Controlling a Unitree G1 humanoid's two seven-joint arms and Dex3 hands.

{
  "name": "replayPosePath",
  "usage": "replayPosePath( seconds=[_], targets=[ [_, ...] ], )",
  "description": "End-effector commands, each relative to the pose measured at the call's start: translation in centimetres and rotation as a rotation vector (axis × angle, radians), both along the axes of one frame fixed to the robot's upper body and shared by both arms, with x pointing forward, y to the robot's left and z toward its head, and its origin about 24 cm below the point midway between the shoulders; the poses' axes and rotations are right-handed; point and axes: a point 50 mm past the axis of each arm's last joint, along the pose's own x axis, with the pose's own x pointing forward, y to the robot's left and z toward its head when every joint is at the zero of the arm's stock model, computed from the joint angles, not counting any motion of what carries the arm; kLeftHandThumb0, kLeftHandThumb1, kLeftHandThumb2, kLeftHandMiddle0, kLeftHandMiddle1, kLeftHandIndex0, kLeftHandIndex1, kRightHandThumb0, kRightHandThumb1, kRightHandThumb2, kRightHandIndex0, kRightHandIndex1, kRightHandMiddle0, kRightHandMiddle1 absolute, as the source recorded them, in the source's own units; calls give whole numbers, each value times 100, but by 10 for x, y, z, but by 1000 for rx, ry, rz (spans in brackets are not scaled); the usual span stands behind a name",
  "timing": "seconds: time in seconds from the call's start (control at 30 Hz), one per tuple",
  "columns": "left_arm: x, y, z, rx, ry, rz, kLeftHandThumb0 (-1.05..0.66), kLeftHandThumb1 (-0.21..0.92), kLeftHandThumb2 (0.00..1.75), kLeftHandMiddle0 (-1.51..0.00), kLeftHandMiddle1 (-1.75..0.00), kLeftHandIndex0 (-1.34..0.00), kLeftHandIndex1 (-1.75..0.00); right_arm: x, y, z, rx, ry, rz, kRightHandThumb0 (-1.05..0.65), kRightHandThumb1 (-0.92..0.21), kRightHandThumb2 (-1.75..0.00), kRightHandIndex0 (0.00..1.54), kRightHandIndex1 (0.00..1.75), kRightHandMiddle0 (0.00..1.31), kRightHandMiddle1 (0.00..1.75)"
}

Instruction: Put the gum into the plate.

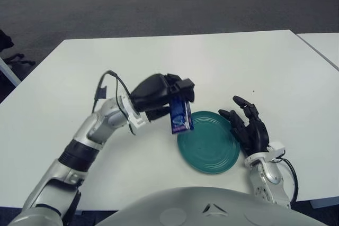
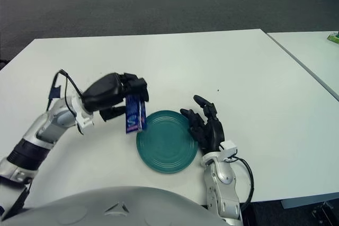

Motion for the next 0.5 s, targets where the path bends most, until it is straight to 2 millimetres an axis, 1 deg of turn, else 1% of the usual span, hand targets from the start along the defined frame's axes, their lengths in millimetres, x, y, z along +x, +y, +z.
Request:
replayPosePath(
  seconds=[0.0, 0.17, 0.33, 0.47],
  targets=[
    [3, -11, -2, 50, 39, -21, 0, 2, 165, -82, -171, -62, -175, -31, 3, -37, 43, 244, -16, -52, -89, -62, 53, 66, 1, 88],
    [4, -22, -13, 96, 116, -33, 0, 0, 167, -85, -170, -64, -175, -33, 5, -37, 61, 244, -21, -51, -87, -64, 53, 66, 3, 89],
    [7, -29, -19, 151, 202, -70, 0, -1, 167, -85, -170, -64, -175, -34, 7, -35, 63, 238, -28, -47, -84, -68, 57, 70, 5, 90],
    [9, -40, -35, 209, 275, -114, 0, 0, 166, -85, -168, -64, -175, -34, 8, -34, 60, 236, -35, -43, -81, -75, 58, 74, 6, 91]
  ],
)
